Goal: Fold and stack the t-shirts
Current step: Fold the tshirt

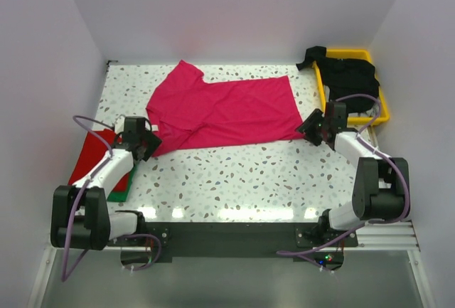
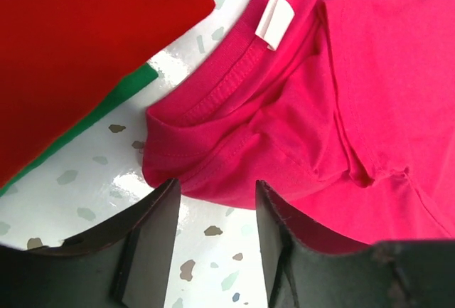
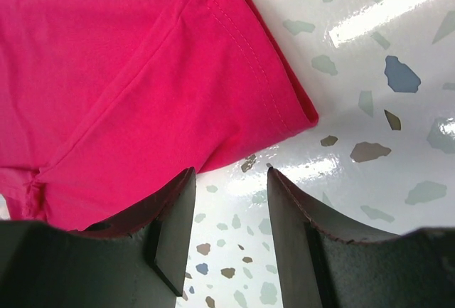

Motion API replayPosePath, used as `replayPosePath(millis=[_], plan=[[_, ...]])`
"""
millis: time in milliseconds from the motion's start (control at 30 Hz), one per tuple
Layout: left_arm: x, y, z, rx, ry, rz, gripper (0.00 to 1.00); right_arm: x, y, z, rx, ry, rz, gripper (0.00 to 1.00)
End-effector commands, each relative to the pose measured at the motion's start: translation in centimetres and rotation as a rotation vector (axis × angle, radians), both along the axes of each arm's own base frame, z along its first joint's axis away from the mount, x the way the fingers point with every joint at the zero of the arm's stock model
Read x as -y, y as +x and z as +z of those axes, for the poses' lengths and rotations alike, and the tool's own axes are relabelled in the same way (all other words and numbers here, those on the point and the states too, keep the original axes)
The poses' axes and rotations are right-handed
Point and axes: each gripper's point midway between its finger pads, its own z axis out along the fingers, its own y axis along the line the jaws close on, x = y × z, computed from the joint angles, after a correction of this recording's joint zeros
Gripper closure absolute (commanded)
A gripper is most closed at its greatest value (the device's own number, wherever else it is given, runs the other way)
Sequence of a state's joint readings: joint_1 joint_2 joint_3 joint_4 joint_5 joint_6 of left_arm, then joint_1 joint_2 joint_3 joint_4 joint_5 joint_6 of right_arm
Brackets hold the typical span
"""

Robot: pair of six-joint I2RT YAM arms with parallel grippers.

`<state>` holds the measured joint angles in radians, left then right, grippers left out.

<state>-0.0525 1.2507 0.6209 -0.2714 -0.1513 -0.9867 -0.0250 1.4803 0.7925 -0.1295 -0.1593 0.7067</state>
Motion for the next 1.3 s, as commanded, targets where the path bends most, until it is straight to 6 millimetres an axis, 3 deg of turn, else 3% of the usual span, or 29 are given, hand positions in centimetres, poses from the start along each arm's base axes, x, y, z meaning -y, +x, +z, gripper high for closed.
replayPosePath(millis=[0,100,367,500,967,1100,1267], plan=[[-0.6,2.2,1.3,0.059,0.022,0.036,0.5,-0.1,0.9,0.1,0.046,-0.002,-0.008,0.52],[-0.6,2.2,0.6,0.035,0.029,0.027,0.56,-0.1,0.8,-0.4,0.036,-0.007,-0.008,0.52],[-0.3,2.5,-0.2,0.027,0.045,-0.031,0.57,0.1,0.9,-1.0,0.03,-0.015,-0.015,0.52],[0.1,2.9,-0.2,0.037,0.036,-0.054,0.66,0.2,1.0,-1.9,0.008,-0.025,-0.019,0.53],[-0.3,4.3,1.9,0.072,0.067,-0.062,0.88,0.4,1.4,-2.8,-0.016,-0.038,-0.022,0.54],[-0.3,4.7,2.2,0.079,0.072,-0.065,0.99,0.5,1.4,-3.0,-0.021,-0.039,-0.022,0.54],[-0.3,5.2,2.7,0.077,0.077,-0.068,1.0,0.5,1.3,-2.9,-0.022,-0.041,-0.02,0.54]])
